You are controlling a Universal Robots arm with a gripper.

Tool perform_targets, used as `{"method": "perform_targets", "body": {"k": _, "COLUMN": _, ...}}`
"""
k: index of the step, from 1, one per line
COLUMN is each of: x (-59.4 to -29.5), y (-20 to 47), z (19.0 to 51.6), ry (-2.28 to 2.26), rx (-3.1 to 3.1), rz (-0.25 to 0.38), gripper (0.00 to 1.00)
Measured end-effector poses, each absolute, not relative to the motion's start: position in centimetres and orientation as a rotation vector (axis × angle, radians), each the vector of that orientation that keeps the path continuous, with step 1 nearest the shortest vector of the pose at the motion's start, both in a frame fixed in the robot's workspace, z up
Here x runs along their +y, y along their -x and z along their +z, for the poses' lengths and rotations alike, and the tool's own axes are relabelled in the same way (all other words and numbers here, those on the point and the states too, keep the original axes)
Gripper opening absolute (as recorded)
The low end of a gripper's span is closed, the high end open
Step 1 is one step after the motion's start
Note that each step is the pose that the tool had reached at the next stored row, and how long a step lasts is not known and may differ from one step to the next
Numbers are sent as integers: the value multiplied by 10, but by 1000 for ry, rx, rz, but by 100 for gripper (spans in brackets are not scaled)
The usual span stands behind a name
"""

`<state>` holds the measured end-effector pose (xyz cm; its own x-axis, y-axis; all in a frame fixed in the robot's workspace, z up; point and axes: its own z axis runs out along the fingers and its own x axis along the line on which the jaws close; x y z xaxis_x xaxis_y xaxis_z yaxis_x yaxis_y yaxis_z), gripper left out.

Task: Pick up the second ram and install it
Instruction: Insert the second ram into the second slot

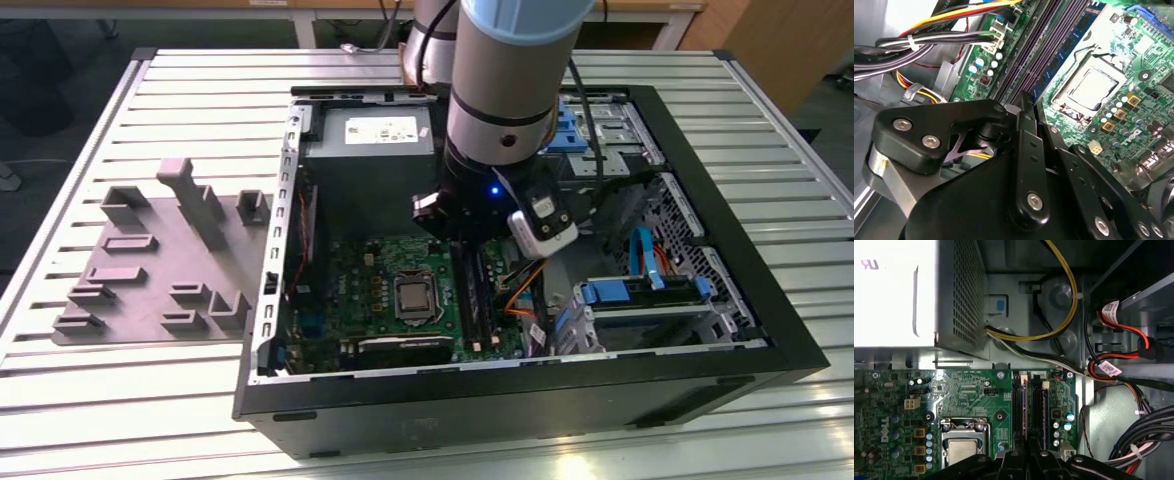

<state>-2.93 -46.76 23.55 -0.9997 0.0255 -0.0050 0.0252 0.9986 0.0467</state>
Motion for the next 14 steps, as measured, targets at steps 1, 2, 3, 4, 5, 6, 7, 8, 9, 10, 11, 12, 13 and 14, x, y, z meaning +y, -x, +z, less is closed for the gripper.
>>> {"method": "perform_targets", "body": {"k": 1, "x": -468, "y": 29, "z": 235, "ry": -44, "rx": 3135, "rz": 75, "gripper": 14}}
{"method": "perform_targets", "body": {"k": 2, "x": -469, "y": 29, "z": 235, "ry": -47, "rx": 3135, "rz": 77, "gripper": 14}}
{"method": "perform_targets", "body": {"k": 3, "x": -470, "y": 29, "z": 235, "ry": -48, "rx": 3135, "rz": 79, "gripper": 14}}
{"method": "perform_targets", "body": {"k": 4, "x": -472, "y": 29, "z": 234, "ry": -49, "rx": 3135, "rz": 81, "gripper": 14}}
{"method": "perform_targets", "body": {"k": 5, "x": -473, "y": 29, "z": 234, "ry": -49, "rx": 3135, "rz": 82, "gripper": 14}}
{"method": "perform_targets", "body": {"k": 6, "x": -474, "y": 29, "z": 234, "ry": -49, "rx": 3135, "rz": 82, "gripper": 14}}
{"method": "perform_targets", "body": {"k": 7, "x": -474, "y": 29, "z": 233, "ry": -49, "rx": 3135, "rz": 83, "gripper": 14}}
{"method": "perform_targets", "body": {"k": 8, "x": -474, "y": 29, "z": 232, "ry": -49, "rx": 3135, "rz": 82, "gripper": 14}}
{"method": "perform_targets", "body": {"k": 9, "x": -474, "y": 29, "z": 232, "ry": -49, "rx": 3135, "rz": 82, "gripper": 14}}
{"method": "perform_targets", "body": {"k": 10, "x": -474, "y": 29, "z": 232, "ry": -49, "rx": 3135, "rz": 82, "gripper": 14}}
{"method": "perform_targets", "body": {"k": 11, "x": -474, "y": 29, "z": 232, "ry": -50, "rx": 3135, "rz": 82, "gripper": 14}}
{"method": "perform_targets", "body": {"k": 12, "x": -474, "y": 29, "z": 231, "ry": -52, "rx": 3135, "rz": 83, "gripper": 14}}
{"method": "perform_targets", "body": {"k": 13, "x": -474, "y": 29, "z": 231, "ry": -56, "rx": 3135, "rz": 83, "gripper": 14}}
{"method": "perform_targets", "body": {"k": 14, "x": -474, "y": 29, "z": 230, "ry": -59, "rx": 3135, "rz": 82, "gripper": 14}}
